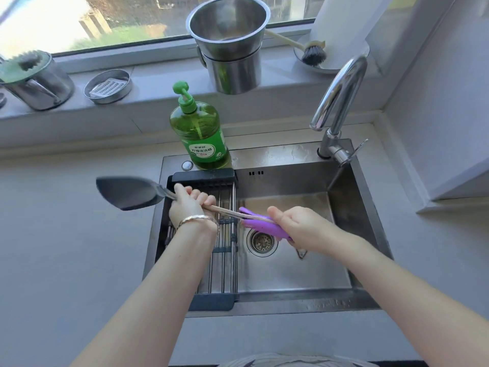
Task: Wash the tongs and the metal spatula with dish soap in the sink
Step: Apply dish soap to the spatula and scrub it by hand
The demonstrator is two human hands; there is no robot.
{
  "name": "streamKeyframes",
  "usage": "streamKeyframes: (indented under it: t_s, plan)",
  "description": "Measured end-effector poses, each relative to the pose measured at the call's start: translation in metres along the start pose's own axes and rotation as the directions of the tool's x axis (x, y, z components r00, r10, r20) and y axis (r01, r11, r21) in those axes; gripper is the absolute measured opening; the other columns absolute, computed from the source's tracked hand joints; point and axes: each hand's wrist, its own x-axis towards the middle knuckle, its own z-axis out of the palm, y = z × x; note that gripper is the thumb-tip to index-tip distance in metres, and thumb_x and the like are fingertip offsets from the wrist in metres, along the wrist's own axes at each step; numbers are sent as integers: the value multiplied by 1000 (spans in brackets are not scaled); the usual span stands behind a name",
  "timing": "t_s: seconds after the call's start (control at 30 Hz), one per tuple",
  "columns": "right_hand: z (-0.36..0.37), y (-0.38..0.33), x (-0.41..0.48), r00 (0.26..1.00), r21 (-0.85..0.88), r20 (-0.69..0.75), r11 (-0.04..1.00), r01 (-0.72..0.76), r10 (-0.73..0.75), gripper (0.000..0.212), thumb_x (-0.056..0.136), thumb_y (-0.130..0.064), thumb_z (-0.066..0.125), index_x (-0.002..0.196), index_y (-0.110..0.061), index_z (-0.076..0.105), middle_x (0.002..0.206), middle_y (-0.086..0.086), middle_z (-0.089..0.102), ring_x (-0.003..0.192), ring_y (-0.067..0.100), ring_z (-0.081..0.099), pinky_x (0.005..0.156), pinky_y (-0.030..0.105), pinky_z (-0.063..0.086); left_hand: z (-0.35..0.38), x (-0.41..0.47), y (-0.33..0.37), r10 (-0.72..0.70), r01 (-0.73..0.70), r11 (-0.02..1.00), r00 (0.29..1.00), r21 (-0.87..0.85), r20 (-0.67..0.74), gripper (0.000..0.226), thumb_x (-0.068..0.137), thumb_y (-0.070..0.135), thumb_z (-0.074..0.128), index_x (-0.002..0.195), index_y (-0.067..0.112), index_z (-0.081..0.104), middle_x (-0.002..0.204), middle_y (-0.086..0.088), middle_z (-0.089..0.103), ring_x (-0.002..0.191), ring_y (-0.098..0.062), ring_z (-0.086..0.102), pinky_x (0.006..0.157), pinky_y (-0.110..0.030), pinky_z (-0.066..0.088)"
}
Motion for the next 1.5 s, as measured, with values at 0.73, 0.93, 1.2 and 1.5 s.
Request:
streamKeyframes:
  t_s: [0.73,0.93,1.2,1.5]
  plan:
    - [93,-4,10,651,-710,-532,704,5,-541,58,79,-38,36,122,1,41,117,15,64,114,27,42,105,41,25,-1,-13,-14,-84,71,970,995,-233,-45,59,92,55,36,49,17,20,31,6,19,25,-9,14,30,-11,10]
    - [65,9,2,628,-741,-525,672,-4,-575,54,81,-32,38,115,2,62,112,15,67,104,29,64,98,39,31,-10,-4,-6,-106,83,963,991,-255,-77,61,91,57,35,49,16,19,32,5,18,26,-10,14,31,-12,10]
    - [62,6,12,601,-768,-503,641,20,-621,49,82,-25,39,120,2,55,112,15,66,104,30,63,98,38,31,-5,-6,-3,-104,68,969,984,-237,-143,60,93,57,30,52,15,15,30,4,16,25,-11,12,34,-9,11]
    - [22,-21,11,964,-578,-76,799,166,-255,36,95,-47,38,86,-16,56,75,1,58,63,19,52,54,29,35,-9,-9,-2,-76,67,996,985,-63,-152,59,92,53,39,49,15,20,32,5,19,26,-10,15,31,-12,12]
